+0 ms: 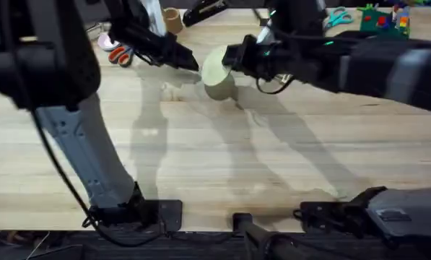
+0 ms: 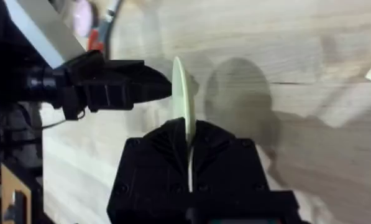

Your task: Pick up the plates from the table one by one and place each into a slot on the dish rack.

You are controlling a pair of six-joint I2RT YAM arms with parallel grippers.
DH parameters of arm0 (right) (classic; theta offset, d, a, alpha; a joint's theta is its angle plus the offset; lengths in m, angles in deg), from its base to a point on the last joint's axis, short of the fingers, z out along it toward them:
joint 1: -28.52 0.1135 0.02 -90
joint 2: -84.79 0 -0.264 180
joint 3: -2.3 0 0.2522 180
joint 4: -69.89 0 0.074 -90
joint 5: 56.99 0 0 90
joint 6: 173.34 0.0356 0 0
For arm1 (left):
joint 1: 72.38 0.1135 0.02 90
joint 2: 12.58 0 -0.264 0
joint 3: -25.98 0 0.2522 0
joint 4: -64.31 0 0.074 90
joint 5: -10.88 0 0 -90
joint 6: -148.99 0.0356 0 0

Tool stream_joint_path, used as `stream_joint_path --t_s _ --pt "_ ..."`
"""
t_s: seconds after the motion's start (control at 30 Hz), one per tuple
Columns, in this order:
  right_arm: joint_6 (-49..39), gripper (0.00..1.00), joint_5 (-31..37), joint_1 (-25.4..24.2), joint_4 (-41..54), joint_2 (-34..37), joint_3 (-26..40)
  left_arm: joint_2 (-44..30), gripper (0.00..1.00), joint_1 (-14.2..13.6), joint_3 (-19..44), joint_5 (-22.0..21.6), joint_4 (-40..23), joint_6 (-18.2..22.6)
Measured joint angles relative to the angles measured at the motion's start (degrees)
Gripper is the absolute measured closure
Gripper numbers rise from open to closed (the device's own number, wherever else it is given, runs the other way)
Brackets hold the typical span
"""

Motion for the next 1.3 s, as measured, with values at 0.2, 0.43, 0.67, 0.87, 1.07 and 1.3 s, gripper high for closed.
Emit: stream_joint_path --t_s 0.2,0.43,0.67,0.87,1.07,1.3 --pt "-4.86 0.969 2.22 0.00 9.22 -9.78 0.00 9.04 0.962 -0.10 0.00 -5.46 -3.20 -0.22" --pt "-11.99 0.970 3.89 -2.48 28.17 -15.22 4.34 17.39 0.962 -2.27 0.00 -16.32 -3.58 -5.19" --pt "-21.85 0.970 4.33 -7.52 43.58 -15.60 16.17 26.26 0.960 -8.60 0.00 -29.23 -5.07 -13.52" --pt "-35.48 0.971 4.35 -12.26 52.99 -15.72 26.40 33.98 0.960 -17.28 -0.02 -43.85 -8.28 -23.14" --pt "-47.71 0.971 4.46 -14.40 60.05 -15.50 31.82 40.45 0.960 -23.55 -0.02 -47.25 -11.89 -27.05" --pt "-59.28 0.973 4.83 -16.32 64.21 -11.27 40.08 46.78 0.959 -30.20 -0.02 -48.29 -15.84 -28.61"
